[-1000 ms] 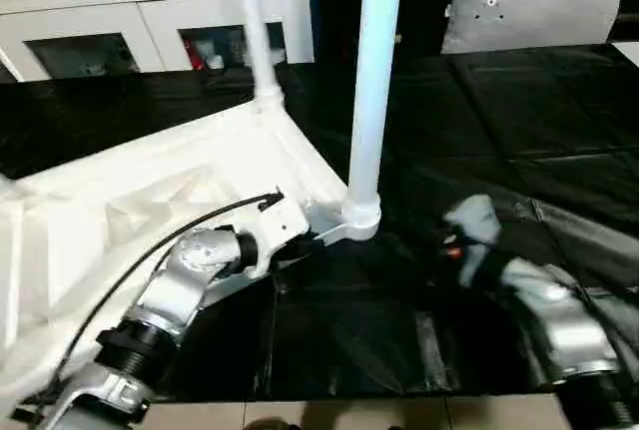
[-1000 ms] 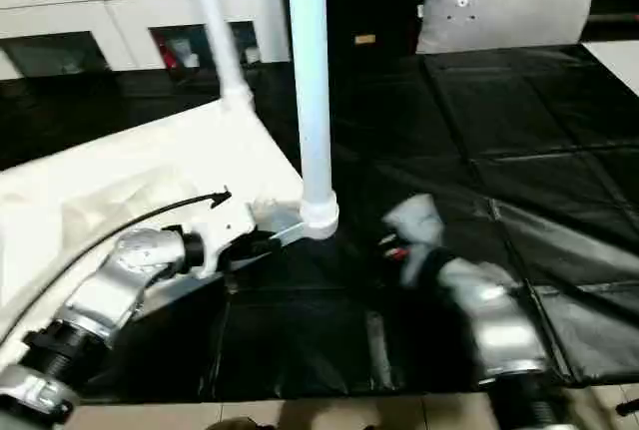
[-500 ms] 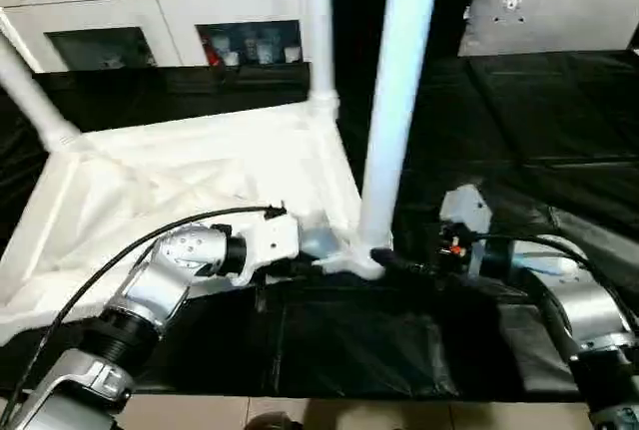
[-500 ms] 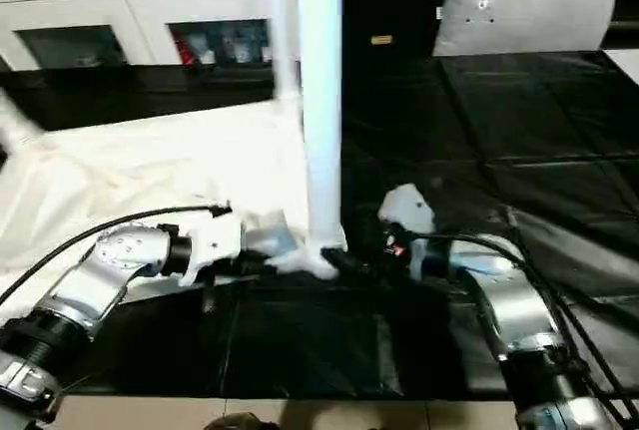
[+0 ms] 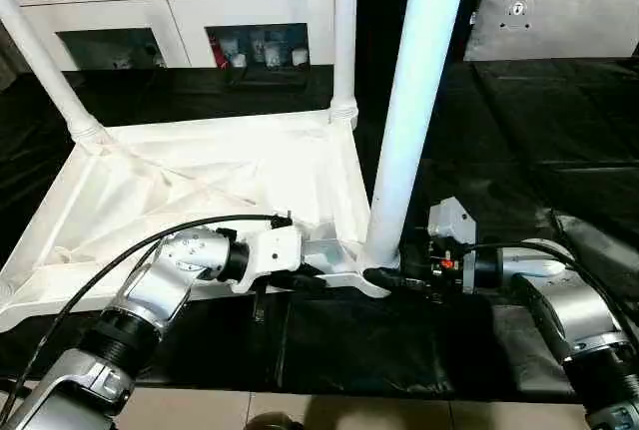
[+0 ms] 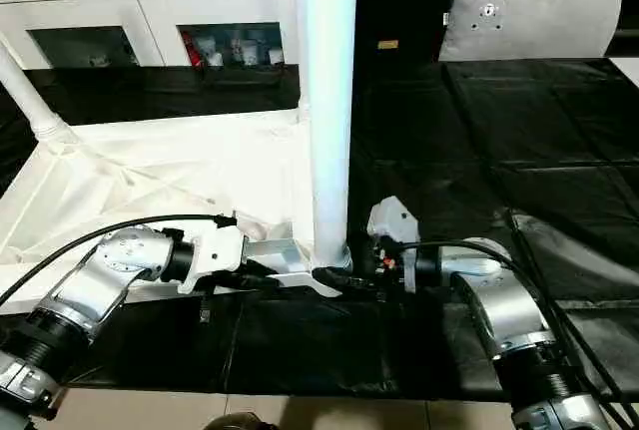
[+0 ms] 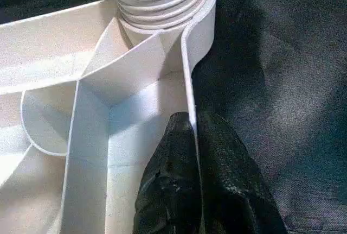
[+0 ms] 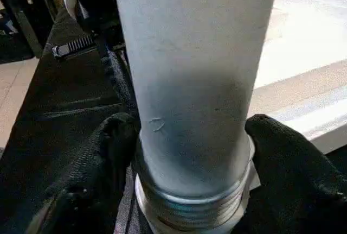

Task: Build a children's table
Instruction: Rotate leg to tighten

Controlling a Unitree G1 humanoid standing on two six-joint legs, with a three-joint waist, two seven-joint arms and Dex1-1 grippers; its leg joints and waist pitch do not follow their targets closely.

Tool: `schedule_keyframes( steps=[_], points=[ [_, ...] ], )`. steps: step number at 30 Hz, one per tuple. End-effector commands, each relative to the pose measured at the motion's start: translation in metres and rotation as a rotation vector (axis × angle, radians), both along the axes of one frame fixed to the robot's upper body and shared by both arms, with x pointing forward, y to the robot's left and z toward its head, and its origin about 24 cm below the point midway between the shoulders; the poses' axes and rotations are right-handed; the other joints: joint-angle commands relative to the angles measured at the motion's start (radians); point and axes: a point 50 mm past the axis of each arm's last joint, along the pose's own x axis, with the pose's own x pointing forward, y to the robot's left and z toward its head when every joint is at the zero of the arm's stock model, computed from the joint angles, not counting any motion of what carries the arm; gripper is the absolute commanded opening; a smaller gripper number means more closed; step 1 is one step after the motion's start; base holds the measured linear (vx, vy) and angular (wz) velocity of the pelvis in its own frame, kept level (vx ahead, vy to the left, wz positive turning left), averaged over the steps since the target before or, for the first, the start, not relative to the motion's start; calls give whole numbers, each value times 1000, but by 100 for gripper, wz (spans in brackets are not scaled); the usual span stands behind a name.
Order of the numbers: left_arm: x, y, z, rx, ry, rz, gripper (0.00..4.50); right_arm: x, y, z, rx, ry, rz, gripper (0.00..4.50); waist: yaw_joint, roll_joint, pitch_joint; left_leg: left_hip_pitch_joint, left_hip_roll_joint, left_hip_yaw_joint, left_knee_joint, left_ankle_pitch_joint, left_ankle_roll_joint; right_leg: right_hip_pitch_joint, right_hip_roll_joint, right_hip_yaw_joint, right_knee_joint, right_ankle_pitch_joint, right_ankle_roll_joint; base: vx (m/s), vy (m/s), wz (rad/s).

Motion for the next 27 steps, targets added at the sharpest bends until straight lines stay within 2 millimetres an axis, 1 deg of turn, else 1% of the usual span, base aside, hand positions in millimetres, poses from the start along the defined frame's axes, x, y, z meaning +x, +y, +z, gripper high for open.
schedule_keyframes(
  steps=[1,2,3,4,6,9,10,11,12,13,14,15,16,17,18,19,20,21,22,23,24,25,26,27],
  points=[
    [-12,-2,-12,92,35,-97,0,2,4,2,1,8,28,319,-3,-22,-70,2,121,-50,-70,-35,110,51,-127,93,-60,-146,-133,0,0,0],
    [-12,-2,-12,94,37,-98,0,2,4,2,1,13,32,306,-4,-22,-69,2,121,-51,-70,-35,110,51,-126,93,-60,-148,-133,0,0,0],
    [-12,-2,-12,94,37,-98,0,2,4,2,1,13,32,306,-3,-22,-69,2,121,-51,-70,-34,110,50,-126,93,-60,-147,-132,0,0,0],
    [-12,-2,-12,94,39,-100,0,1,4,2,3,18,35,284,-3,-22,-70,3,122,-51,-70,-31,110,51,-126,93,-59,-143,-132,0,0,0],
    [-13,-2,-12,93,42,-101,0,1,4,1,5,28,39,282,-3,-24,-69,1,120,-50,-70,-34,109,52,-127,93,-61,-151,-131,0,0,0],
    [-14,-3,-11,89,49,-102,0,-1,5,-1,20,56,45,271,-2,-20,-70,2,121,-51,-70,-35,108,51,-126,93,-61,-154,-129,0,0,0],
    [-14,-3,-11,89,49,-102,0,-1,5,-1,20,56,45,268,-3,-20,-70,3,123,-52,-70,-34,109,51,-125,93,-60,-146,-130,0,0,0],
    [-14,-3,-11,80,56,-94,0,-4,6,-2,33,75,46,268,-3,-18,-71,4,125,-53,-70,-37,106,51,-125,93,-59,-135,-132,0,0,0],
    [-14,-3,-10,61,65,-62,0,-7,8,-7,38,100,39,268,-3,-19,-71,4,125,-53,-70,-38,107,51,-126,93,-58,-129,-134,0,0,0],
    [-13,-4,-10,43,72,-27,0,-10,11,-12,36,122,21,267,-1,-9,-71,5,126,-54,-70,-39,102,49,-126,93,-57,-117,-140,0,0,0],
    [-12,-4,-10,32,76,-4,0,-12,13,-15,33,136,9,267,-4,-14,-71,5,126,-54,-72,-46,98,50,-126,93,-58,-109,-144,0,0,0],
    [-12,-4,-10,32,76,-4,0,-12,13,-15,33,136,9,267,-6,-16,-71,3,123,-53,-73,-54,93,52,-126,93,-58,-115,-146,0,0,0],
    [-9,-9,-9,0,78,59,0,-11,17,-21,21,138,-52,267,-6,-15,-69,3,122,-53,-74,-66,89,52,-127,93,-61,-133,-144,0,0,0],
    [-5,-15,-7,-31,73,125,0,-7,22,-28,8,134,-135,267,-10,-4,-65,6,124,-52,-78,-100,63,49,-126,94,-68,-180,-141,0,0,0],
    [-1,-20,-6,-56,72,187,0,-4,27,-32,9,137,-211,267,-13,-8,-59,7,123,-52,-82,-128,54,48,-127,92,-80,-227,-134,0,0,0],
    [3,-26,-4,-78,69,238,0,0,32,-35,16,139,-278,267,-18,-14,-55,14,117,-53,-86,-178,26,50,-127,89,-92,-324,-115,0,0,0],
    [5,-33,-2,-98,58,273,0,3,36,-37,31,142,-330,267,-29,-14,-49,17,115,-56,-92,-214,3,51,-129,87,-102,-407,-96,0,0,0],
    [8,-40,1,-124,47,317,0,6,41,-37,53,147,-378,267,-43,-16,-43,25,112,-59,-94,-272,-13,50,-129,84,-114,-494,-68,0,0,0],
    [8,-40,1,-124,47,317,0,6,41,-37,53,147,-378,267,-51,-12,-40,32,110,-59,-94,-306,-17,47,-127,80,-121,-531,-57,0,0,0],
    [10,-47,3,-146,34,353,0,10,46,-38,69,142,-427,267,-62,-12,-40,39,107,-62,-93,-349,-27,46,-126,77,-129,-565,-37,0,0,0],
    [12,-56,6,-167,13,387,0,15,50,-38,86,142,-494,267,-76,-13,-42,32,106,-67,-99,-360,-28,53,-124,75,-127,-545,-33,0,0,0],
    [12,-56,6,-167,13,387,0,15,50,-38,86,142,-494,267,-81,-12,-44,26,108,-69,-101,-351,-26,58,-126,76,-125,-521,-34,0,0,0],
    [13,-69,7,-190,7,430,0,21,55,-39,105,155,-584,267,-86,-10,-48,26,112,-71,-102,-334,-25,57,-126,80,-122,-471,-41,0,0,0],
    [13,-88,10,-215,-3,483,0,30,61,-40,102,168,-700,267,-99,-9,-48,23,113,-69,-103,-318,-23,55,-126,83,-117,-419,-67,0,0,0]
  ],
)
